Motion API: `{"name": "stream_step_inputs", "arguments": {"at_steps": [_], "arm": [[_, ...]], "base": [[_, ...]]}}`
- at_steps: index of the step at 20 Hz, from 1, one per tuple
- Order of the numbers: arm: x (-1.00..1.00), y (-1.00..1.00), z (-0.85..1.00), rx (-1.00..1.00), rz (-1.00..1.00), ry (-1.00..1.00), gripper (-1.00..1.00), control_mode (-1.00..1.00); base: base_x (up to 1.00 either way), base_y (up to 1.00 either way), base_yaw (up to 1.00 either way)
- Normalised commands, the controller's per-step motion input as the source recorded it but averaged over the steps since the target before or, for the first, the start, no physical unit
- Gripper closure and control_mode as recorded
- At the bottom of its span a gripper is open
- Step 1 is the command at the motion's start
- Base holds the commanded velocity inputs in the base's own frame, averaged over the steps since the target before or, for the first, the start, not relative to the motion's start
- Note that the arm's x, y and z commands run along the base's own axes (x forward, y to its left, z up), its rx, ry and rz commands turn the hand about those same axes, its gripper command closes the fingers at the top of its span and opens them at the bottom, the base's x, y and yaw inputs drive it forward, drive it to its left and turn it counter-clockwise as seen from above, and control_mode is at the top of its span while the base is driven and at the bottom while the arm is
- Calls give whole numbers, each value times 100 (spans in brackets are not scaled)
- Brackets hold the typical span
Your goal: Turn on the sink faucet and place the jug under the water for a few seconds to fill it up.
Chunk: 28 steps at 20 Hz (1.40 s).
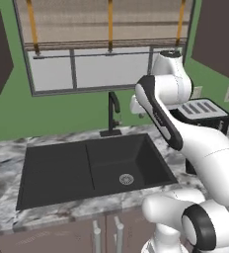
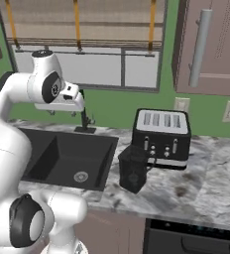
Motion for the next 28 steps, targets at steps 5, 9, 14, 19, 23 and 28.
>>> {"name": "stream_step_inputs", "arguments": {"at_steps": [5,9,14,19,23,28], "arm": [[0,0,0,0,0,0,-100,100],[0,0,0,0,0,0,-100,100],[0,0,0,0,0,0,-100,100],[0,0,0,0,0,0,-100,100],[0,0,0,0,0,0,-100,100],[0,0,0,0,0,0,-100,100]], "base": [[0,2,-5],[0,-38,-2],[0,-28,0],[0,-14,0],[0,-5,0],[0,-12,0]]}}
